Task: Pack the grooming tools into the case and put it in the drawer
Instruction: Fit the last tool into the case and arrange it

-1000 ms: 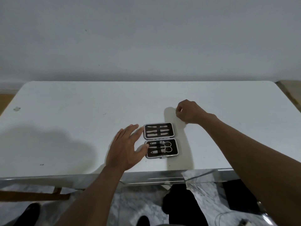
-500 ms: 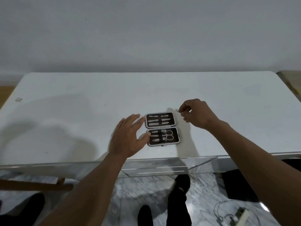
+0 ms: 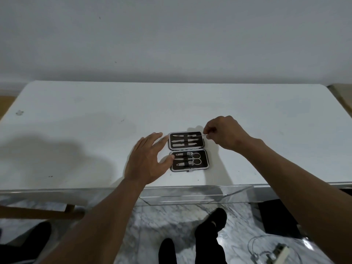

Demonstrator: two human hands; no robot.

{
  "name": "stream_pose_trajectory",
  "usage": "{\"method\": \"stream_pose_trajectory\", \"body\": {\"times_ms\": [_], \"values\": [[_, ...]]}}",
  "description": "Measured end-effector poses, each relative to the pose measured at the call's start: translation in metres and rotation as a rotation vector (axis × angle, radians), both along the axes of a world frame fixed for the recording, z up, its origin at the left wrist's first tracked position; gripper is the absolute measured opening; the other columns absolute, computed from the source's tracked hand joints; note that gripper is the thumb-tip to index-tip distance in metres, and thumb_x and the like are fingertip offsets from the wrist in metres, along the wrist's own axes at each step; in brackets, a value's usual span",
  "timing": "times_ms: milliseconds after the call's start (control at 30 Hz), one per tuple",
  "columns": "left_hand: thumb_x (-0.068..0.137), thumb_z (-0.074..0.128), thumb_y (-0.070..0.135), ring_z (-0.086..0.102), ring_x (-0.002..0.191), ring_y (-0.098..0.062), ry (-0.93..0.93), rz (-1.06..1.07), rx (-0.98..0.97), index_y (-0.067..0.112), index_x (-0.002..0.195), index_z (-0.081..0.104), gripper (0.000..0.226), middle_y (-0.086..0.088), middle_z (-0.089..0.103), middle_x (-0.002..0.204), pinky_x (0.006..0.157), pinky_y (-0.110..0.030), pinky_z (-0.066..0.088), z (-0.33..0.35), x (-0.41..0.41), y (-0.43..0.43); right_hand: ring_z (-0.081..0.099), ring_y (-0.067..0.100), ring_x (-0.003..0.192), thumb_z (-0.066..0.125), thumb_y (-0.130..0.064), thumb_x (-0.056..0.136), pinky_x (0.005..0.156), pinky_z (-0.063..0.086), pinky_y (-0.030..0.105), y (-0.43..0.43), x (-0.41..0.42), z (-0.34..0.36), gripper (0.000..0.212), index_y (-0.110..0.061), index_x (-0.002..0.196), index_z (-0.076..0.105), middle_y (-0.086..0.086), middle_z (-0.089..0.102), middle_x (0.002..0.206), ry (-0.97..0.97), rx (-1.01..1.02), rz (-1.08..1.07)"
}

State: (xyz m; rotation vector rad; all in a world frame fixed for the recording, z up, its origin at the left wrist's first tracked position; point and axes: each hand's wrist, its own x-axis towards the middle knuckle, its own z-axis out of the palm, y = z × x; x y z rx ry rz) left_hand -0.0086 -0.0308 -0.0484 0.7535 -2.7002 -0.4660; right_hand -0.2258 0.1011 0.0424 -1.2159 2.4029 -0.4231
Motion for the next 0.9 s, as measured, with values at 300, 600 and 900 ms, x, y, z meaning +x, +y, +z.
{"method": "stream_pose_trajectory", "body": {"times_ms": [300,600,900], "values": [[0.086,0.047,0.057,0.041,0.134,-0.014,0.014,0.010,0.007,0.027,0.138,0.051,0.061,0.006,0.049,0.143,0.114,-0.037,0.028,0.001,0.000,0.001,0.054,0.019,0.077,0.057,-0.004,0.087,0.073,0.039,0.026,-0.009,0.005,-0.008,0.021,-0.014,0.095,0.073,0.005,0.073,0.096,0.086,0.045,0.084],[0.085,0.047,0.058,0.041,0.134,-0.013,0.014,0.011,0.003,0.026,0.137,0.052,0.061,0.006,0.049,0.142,0.114,-0.036,0.029,0.001,-0.001,0.000,0.061,0.025,0.095,0.056,-0.003,0.088,0.072,0.036,0.025,-0.008,0.001,-0.014,0.025,-0.016,0.102,0.072,0.006,0.070,0.103,0.172,0.095,0.146],[0.086,0.047,0.058,0.040,0.133,-0.013,0.007,0.014,0.003,0.027,0.138,0.051,0.061,0.006,0.049,0.142,0.114,-0.038,0.031,0.002,-0.001,0.000,0.062,0.030,0.095,0.049,0.000,0.085,0.080,0.050,0.035,-0.012,0.007,-0.015,0.032,-0.016,0.102,0.072,0.008,0.070,0.102,0.245,0.057,0.224]]}}
